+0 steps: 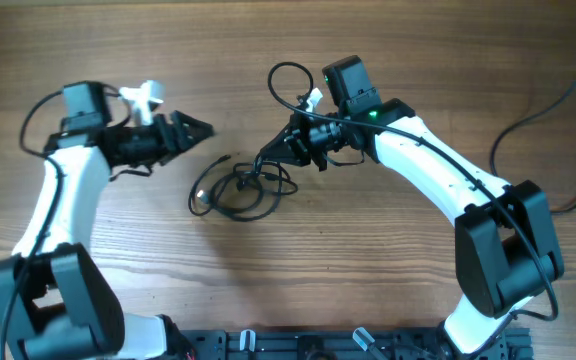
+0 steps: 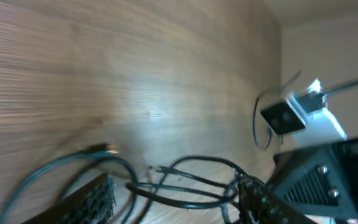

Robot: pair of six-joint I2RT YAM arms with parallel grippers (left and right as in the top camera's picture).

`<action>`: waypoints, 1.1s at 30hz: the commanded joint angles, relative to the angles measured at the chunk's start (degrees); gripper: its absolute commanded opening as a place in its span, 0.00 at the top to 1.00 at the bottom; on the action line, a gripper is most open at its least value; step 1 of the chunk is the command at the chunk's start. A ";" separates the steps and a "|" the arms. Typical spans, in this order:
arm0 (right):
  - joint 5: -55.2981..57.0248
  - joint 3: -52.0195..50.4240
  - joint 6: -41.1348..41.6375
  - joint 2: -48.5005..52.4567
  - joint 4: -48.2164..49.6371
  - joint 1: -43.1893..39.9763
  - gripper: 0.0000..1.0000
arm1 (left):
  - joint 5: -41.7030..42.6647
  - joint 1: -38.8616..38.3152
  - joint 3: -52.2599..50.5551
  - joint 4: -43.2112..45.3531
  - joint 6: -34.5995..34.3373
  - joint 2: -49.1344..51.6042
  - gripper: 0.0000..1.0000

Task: Untangle cables

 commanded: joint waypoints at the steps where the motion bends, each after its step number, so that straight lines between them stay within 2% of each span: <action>1: 2.93 0.00 1.44 -0.26 0.26 0.13 0.96 | -5.44 -6.51 0.28 -0.68 2.05 -8.52 0.39; 4: 4.22 0.00 1.64 -0.26 0.28 0.13 0.96 | -16.92 -11.54 0.28 -3.63 1.14 -13.81 0.48; 6: 5.77 0.00 1.62 -0.26 0.26 0.13 0.96 | -22.16 -15.32 0.26 -6.82 0.55 -16.13 0.60; 9: 6.34 0.00 1.64 -0.26 0.28 0.13 0.96 | -25.35 -20.59 0.13 -9.57 1.05 -16.39 0.61; 11: 6.32 0.00 1.57 -0.26 0.26 0.13 0.96 | -32.94 -24.30 -1.16 -9.05 0.96 -15.82 0.62; 15: 6.32 0.00 0.31 -0.26 0.26 0.13 0.96 | -33.53 -27.69 -1.66 -7.78 0.94 -14.84 0.63; 20: 6.08 0.00 0.31 -0.26 0.20 0.13 0.96 | -33.79 -27.89 -1.66 -4.07 -2.29 -11.89 0.66; 33: 6.05 0.00 0.28 -0.26 0.28 0.13 0.96 | -33.05 -29.38 -1.66 -1.57 -2.71 -7.63 0.68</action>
